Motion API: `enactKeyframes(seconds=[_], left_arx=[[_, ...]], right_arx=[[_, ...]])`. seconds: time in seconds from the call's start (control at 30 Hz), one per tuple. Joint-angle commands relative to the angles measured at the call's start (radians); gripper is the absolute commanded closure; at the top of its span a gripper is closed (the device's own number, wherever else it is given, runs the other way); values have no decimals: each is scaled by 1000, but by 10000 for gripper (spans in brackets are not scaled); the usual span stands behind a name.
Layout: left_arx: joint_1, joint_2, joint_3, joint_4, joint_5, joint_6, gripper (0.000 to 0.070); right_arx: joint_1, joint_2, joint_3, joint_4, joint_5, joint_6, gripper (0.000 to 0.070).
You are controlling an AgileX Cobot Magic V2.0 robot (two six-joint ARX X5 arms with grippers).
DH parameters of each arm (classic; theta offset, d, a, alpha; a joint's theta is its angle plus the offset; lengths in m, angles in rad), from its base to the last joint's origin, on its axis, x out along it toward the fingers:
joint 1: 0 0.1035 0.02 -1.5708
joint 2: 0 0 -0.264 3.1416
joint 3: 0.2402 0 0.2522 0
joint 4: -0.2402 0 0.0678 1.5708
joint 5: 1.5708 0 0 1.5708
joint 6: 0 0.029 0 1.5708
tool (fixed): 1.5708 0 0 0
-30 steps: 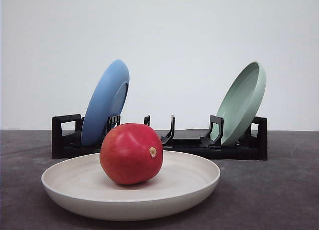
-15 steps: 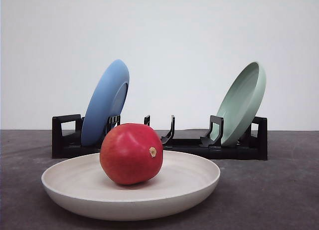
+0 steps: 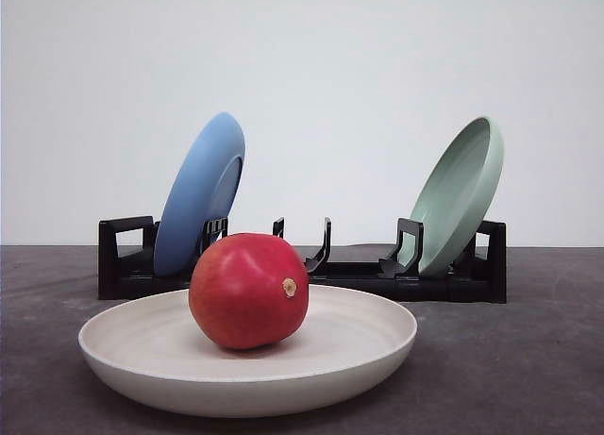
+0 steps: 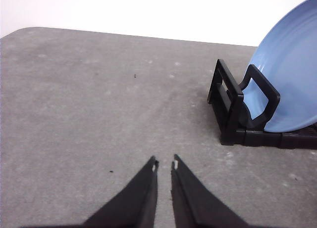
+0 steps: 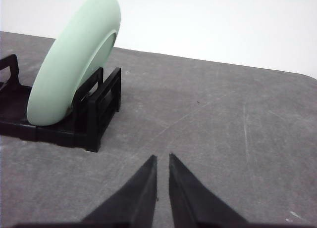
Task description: Place pomegranate in white plate
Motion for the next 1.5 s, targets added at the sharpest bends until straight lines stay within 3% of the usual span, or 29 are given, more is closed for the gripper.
enactKeyframes(seconds=[0.0,1.47], left_arx=[[2,0,-12,0,1,-8,667],[2,0,-12,0,1,-8,667]], right_arx=[[0,0,-4,12,0,14,660],[0,0,-4,12,0,14,660]])
